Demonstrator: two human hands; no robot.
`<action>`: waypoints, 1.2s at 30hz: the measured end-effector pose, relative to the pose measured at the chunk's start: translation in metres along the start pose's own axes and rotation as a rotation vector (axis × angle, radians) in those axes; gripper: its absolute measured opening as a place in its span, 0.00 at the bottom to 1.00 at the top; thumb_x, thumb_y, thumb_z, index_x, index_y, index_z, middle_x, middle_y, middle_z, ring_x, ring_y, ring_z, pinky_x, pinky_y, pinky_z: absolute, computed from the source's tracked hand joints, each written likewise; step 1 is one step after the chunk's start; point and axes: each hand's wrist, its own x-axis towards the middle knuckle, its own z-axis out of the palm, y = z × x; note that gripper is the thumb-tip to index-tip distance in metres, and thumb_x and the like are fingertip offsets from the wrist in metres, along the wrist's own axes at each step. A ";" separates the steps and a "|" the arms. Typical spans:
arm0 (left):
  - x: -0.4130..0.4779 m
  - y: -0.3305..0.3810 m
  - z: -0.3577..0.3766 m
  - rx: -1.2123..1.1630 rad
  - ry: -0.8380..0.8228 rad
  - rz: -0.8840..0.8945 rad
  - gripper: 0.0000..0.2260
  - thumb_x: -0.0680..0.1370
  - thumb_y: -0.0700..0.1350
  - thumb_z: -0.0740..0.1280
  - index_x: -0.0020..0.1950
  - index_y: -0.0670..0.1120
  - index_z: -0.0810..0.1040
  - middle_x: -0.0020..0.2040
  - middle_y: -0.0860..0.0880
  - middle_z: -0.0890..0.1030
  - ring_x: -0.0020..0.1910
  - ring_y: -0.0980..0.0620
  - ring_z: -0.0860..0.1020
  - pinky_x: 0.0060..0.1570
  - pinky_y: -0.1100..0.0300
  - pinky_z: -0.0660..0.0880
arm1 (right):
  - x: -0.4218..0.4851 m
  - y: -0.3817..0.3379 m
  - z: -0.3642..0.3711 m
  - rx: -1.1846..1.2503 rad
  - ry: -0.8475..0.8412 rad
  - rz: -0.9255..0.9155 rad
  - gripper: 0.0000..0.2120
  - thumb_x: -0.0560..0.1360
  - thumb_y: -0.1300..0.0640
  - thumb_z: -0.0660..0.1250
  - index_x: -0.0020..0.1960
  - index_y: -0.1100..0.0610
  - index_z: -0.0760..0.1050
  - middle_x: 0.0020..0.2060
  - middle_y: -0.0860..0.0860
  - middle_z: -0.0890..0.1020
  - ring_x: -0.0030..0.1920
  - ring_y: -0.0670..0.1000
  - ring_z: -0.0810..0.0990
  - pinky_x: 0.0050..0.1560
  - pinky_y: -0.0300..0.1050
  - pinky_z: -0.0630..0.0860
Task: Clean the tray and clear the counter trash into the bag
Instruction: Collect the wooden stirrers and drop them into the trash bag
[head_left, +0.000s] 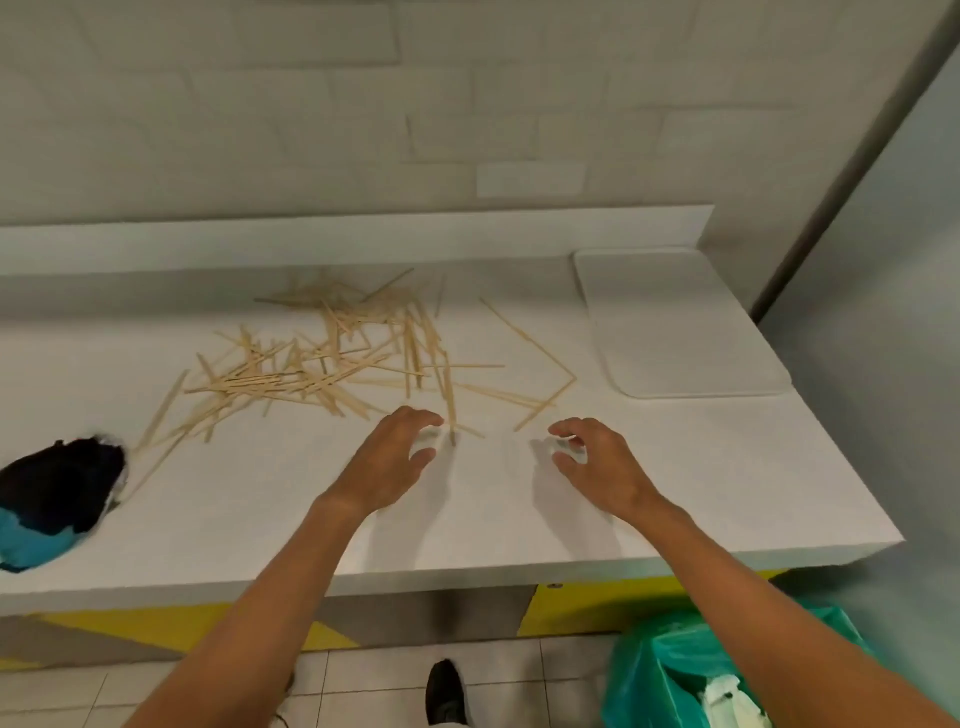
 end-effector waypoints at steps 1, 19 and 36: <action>0.005 -0.011 -0.006 -0.001 0.005 -0.004 0.16 0.80 0.44 0.66 0.67 0.52 0.72 0.63 0.53 0.73 0.65 0.52 0.71 0.62 0.62 0.65 | 0.010 -0.006 0.005 -0.004 -0.003 0.002 0.16 0.78 0.59 0.68 0.64 0.53 0.75 0.61 0.49 0.76 0.54 0.43 0.75 0.55 0.33 0.69; 0.058 -0.158 -0.115 0.200 0.193 -0.227 0.17 0.77 0.44 0.68 0.66 0.47 0.75 0.63 0.47 0.75 0.63 0.43 0.71 0.63 0.49 0.67 | 0.153 -0.106 0.113 -0.142 -0.071 -0.100 0.21 0.75 0.51 0.69 0.67 0.50 0.74 0.62 0.47 0.76 0.65 0.50 0.73 0.68 0.56 0.68; 0.037 -0.211 -0.126 0.324 0.223 -0.291 0.08 0.79 0.41 0.65 0.56 0.48 0.81 0.52 0.47 0.79 0.53 0.44 0.73 0.49 0.52 0.71 | 0.215 -0.179 0.195 -0.371 -0.253 -0.417 0.19 0.76 0.44 0.65 0.63 0.51 0.76 0.56 0.47 0.75 0.61 0.51 0.68 0.59 0.51 0.61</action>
